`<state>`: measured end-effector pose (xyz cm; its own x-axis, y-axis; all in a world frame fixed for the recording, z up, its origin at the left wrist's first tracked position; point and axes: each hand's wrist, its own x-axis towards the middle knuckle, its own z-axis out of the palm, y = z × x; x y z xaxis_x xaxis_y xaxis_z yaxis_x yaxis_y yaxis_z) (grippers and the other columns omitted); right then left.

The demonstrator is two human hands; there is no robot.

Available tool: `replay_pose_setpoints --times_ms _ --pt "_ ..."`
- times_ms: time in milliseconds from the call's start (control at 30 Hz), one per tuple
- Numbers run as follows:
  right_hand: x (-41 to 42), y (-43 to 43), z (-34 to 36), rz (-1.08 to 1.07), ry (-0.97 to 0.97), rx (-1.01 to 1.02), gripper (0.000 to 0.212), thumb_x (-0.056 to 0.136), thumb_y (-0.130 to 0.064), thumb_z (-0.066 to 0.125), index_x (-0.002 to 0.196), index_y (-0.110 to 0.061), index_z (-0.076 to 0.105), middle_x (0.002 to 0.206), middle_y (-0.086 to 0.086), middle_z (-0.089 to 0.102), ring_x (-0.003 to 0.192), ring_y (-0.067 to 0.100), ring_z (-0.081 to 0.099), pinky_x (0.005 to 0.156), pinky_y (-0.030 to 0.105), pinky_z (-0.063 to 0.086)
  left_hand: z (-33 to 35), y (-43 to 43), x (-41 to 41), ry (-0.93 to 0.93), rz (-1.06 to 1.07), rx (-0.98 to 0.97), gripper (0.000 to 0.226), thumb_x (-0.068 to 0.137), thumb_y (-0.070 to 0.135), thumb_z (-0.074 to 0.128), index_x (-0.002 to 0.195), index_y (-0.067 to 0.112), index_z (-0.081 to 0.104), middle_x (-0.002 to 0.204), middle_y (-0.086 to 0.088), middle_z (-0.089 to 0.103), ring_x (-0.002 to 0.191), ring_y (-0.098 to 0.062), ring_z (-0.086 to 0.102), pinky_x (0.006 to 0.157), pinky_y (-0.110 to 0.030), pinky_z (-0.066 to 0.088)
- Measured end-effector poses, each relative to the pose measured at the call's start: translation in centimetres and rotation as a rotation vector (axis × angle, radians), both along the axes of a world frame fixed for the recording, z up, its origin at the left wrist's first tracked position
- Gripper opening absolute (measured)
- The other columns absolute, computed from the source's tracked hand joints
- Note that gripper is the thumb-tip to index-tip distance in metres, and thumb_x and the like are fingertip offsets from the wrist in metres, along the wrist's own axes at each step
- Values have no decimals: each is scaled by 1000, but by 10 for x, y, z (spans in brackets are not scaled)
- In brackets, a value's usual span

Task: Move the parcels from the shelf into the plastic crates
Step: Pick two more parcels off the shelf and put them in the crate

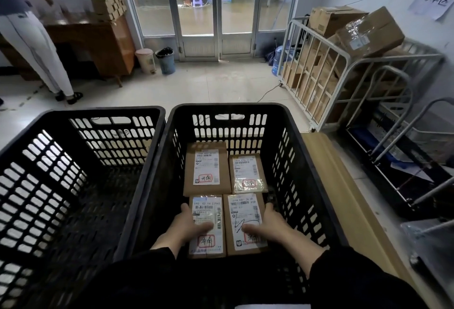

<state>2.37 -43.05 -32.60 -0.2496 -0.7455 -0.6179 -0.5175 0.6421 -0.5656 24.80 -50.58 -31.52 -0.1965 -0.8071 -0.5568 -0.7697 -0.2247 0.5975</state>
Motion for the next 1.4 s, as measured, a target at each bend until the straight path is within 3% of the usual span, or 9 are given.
replay_pose_setpoints --times_ms 133,367,633,733,800,867,933,1033,1400 --pt "1 0 -3 -8 6 -3 99 66 -45 79 137 -9 20 125 2 55 109 16 56 78 23 44 -1 -1 1 5 -16 -5 58 74 32 76 102 16 27 114 -3 61 86 -12 58 60 -17 44" --pt "2 0 -10 1 -10 13 84 71 -41 77 131 -13 26 123 1 57 103 13 58 73 19 44 0 -2 1 9 -4 28 57 76 29 74 106 15 28 117 -6 62 104 -20 63 82 -29 51" --pt "3 -4 -15 3 -13 37 67 80 -33 70 130 -13 31 120 0 59 91 9 59 56 13 41 2 -2 0 36 48 51 67 75 25 75 124 7 33 124 -9 58 112 -23 59 90 -31 49" --pt "5 -3 -7 104 142 -16 76 76 -42 71 135 -19 28 129 3 51 108 15 55 79 24 50 4 0 -2 -15 -13 -38 81 73 29 75 135 11 27 131 -9 51 121 -24 50 96 -32 45" --pt "7 -3 -1 292 418 -137 91 70 -52 71 140 -22 23 140 5 37 128 23 39 101 37 40 8 1 -3 -154 -162 -180 103 70 37 76 147 15 11 147 -12 28 138 -28 25 111 -40 32" --pt "12 -4 2 473 529 -262 96 68 -56 70 142 -21 21 148 5 27 136 24 28 108 40 30 11 1 -4 -273 -351 -308 111 68 44 76 149 21 3 157 -8 6 145 -27 3 117 -43 18" --pt "18 -5 2 614 506 -278 94 72 -55 68 145 -22 19 155 3 15 141 25 19 112 41 26 12 1 -6 -338 -532 -358 105 69 48 74 149 24 10 159 -5 0 146 -24 -3 119 -43 12" --pt "20 -6 -3 719 478 -229 88 77 -52 65 147 -23 18 158 3 3 145 23 4 116 42 18 10 1 -6 -371 -686 -353 93 72 48 69 146 21 20 158 -4 1 146 -22 0 117 -40 19" --pt "22 -14 -13 789 461 -134 92 83 -51 58 150 -17 5 158 8 -10 145 26 -11 118 42 5 3 -3 -8 -422 -753 -304 96 79 48 63 150 19 6 159 -5 -8 146 -23 -8 119 -38 13"
